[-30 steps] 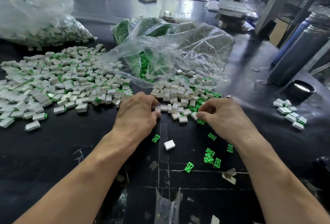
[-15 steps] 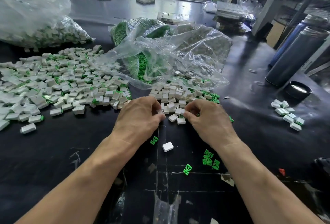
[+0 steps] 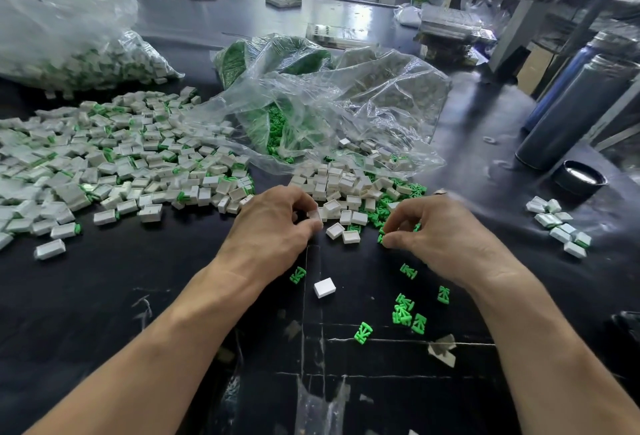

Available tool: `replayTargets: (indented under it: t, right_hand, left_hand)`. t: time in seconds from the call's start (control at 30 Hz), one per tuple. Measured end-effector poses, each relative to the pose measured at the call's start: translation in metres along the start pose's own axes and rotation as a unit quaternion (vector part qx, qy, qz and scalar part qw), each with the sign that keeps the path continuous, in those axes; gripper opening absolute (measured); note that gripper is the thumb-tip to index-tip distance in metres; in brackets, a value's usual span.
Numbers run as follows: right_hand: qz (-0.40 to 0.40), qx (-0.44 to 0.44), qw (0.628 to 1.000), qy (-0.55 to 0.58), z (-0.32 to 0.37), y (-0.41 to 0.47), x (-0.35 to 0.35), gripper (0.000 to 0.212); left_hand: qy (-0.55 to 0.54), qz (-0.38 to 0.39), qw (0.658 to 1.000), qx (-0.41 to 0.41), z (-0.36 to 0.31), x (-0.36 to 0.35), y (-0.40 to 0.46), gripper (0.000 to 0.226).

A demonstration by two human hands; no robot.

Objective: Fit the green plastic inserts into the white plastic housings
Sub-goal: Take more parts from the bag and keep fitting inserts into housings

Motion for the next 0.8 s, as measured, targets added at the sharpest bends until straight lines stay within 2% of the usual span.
replayTargets:
  t: [0.13,0.3,0.43,0.5,0.6,0.7,0.8]
  right_hand:
    - [0.022,0.005,0.999,-0.045,0.007,0.001,-0.007,0.012]
    - [0.021,0.027,0.995,-0.089,0.018,0.001,-0.007,0.005]
    - [-0.026,0.038,0.995,-0.085,0.024,0.002,-0.005,0.006]
    - [-0.085,0.043,0.995,-0.011,0.023,0.002,-0.001,0.004]
    - [-0.151,0.039,0.972,0.178,0.020,0.001,-0.003,0.008]
    - [-0.167,0.054,0.939,0.297,0.029,0.002,-0.010,0.016]
    - [-0.177,0.074,0.904,0.383,0.038,0.002,-0.011,0.013]
  left_hand:
    - [-0.032,0.004,0.999,-0.004,-0.002,0.001,-0.003,0.014]
    - [-0.126,0.031,0.992,0.001,-0.006,0.001,-0.004,0.025]
    - [-0.208,0.069,0.976,0.008,-0.010,-0.001,-0.009,0.028]
    - [-0.231,0.083,0.969,0.004,-0.013,-0.001,-0.011,0.026]
    - [-0.250,0.100,0.963,-0.005,-0.019,-0.003,-0.014,0.022]
    - [-0.258,0.113,0.960,-0.004,-0.021,-0.007,-0.015,0.019]
    - [-0.258,0.121,0.958,-0.009,-0.022,-0.009,-0.016,0.017]
Point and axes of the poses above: each hand's wrist, its own y-axis towards the middle knuckle, its own x-axis out of the back of the hand, z = x × y, the point moved 10 cm from there along y, towards the middle knuckle, and after that the axes turned 15 degrees about x, right-handed, at the moved point
